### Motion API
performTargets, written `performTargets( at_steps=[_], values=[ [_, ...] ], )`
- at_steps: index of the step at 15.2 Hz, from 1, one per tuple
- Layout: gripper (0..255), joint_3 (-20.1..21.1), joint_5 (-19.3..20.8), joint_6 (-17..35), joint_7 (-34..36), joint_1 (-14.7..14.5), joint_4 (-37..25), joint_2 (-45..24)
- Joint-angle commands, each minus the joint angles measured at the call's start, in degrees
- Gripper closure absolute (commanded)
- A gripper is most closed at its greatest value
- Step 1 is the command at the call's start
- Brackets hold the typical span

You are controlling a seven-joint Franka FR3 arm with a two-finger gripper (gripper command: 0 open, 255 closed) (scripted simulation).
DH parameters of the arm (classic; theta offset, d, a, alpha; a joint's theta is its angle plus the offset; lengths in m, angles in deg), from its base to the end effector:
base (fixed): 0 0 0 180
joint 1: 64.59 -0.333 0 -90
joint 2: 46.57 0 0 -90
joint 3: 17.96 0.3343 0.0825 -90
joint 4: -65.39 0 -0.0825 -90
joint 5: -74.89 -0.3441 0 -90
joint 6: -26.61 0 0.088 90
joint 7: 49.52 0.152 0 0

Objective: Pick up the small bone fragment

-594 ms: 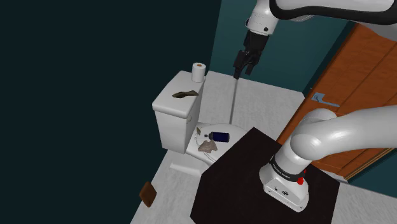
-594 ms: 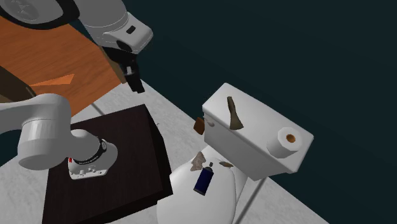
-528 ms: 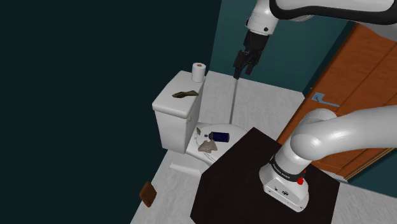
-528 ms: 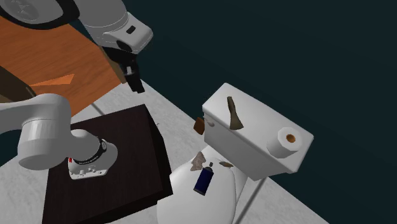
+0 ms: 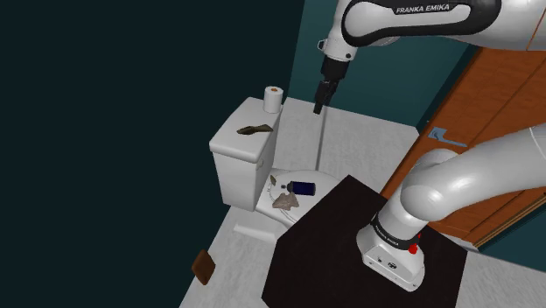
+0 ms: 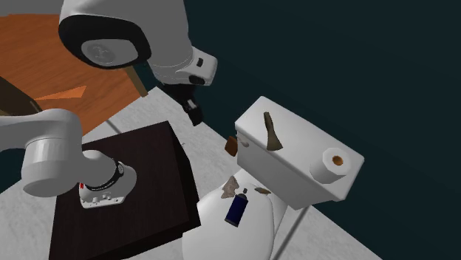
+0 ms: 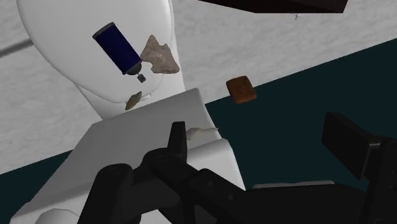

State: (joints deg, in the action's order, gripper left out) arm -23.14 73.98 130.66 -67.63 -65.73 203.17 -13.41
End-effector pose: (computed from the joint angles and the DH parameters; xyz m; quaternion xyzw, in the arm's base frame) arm 0.3259 -0.0244 0.4974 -0.9912 -0.1279 -0.0001 0.0329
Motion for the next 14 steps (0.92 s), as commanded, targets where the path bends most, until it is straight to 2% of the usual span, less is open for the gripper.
performTargets(
  at_steps=[1,8,14],
  values=[
    [0,-1.43,0.91,2.97,-4.97,-0.78,-1.19,-4.26],
    [0,-5.58,2.1,11.71,-21.49,-3.02,-7.36,-19.47],
    [0,-6.78,0.92,17.07,-34.98,-4.1,-15.58,-33.12]
  ],
)
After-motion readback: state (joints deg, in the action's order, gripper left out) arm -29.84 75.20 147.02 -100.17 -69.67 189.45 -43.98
